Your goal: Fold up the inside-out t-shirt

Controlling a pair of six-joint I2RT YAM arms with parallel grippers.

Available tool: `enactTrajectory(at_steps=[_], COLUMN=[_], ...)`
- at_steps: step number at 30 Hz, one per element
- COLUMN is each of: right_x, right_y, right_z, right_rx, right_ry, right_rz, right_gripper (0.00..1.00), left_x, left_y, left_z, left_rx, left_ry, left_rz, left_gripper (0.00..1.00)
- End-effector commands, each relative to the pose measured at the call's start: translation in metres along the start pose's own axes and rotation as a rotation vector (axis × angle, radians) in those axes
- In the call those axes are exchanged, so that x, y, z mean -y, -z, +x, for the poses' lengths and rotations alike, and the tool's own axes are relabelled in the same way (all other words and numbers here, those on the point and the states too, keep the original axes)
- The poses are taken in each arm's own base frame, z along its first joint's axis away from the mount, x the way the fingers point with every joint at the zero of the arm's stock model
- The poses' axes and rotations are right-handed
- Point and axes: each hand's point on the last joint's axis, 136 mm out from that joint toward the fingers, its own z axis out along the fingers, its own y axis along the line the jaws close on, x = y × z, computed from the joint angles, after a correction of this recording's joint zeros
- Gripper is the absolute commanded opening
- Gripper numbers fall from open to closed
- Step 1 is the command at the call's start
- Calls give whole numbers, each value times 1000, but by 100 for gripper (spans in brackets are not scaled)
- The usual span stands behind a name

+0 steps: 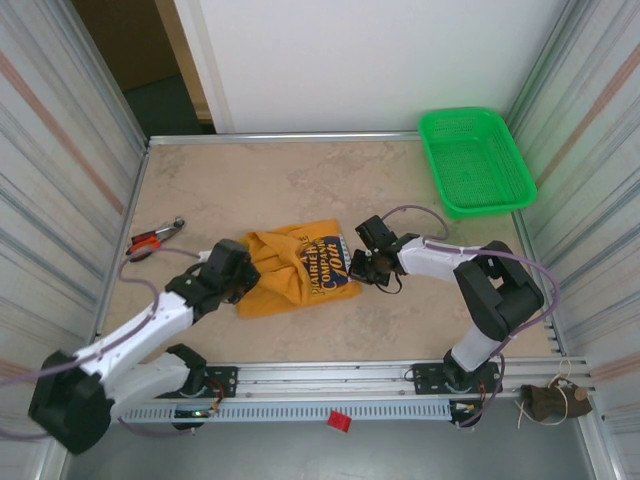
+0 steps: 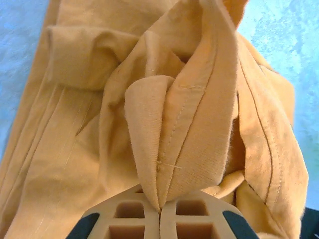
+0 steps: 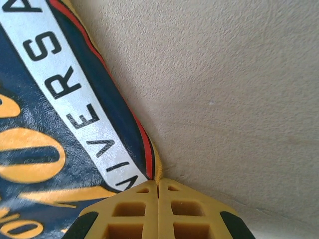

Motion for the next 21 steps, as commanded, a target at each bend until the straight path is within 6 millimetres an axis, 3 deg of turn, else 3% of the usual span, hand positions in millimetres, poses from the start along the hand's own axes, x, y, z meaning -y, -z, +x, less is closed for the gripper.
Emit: enactTrajectory(at_steps=[1, 3, 4, 7, 12, 17, 21], right_x=[39, 39, 40, 41, 42, 43, 43], right_y=[-6, -6, -5, -5, -7, -7, -7], right_z=[8, 8, 8, 9, 12, 11, 10], right_rx=[-7, -6, -4, -7, -14, -13, -10], right_ry=[-58, -57, -57, -55, -51, -48, -44], right_rz=[137, 138, 140, 145, 152, 158, 163], right_gripper=[0, 0, 0, 0, 0, 0, 0], left_x=[-77, -104, -113, -111, -57, 7, 38], left_y=[7, 9, 8, 12, 14, -9, -28], left_z=[23, 34, 37, 29, 13, 26, 43], left_rx=[-10, 4, 17, 73, 94, -35, -113], left_ry=[120, 191, 213, 205, 42, -237, -467], left_rz=[-202, -230, -226, -161, -23, 49, 51], left_gripper=[10, 23, 37, 54, 59, 59, 58])
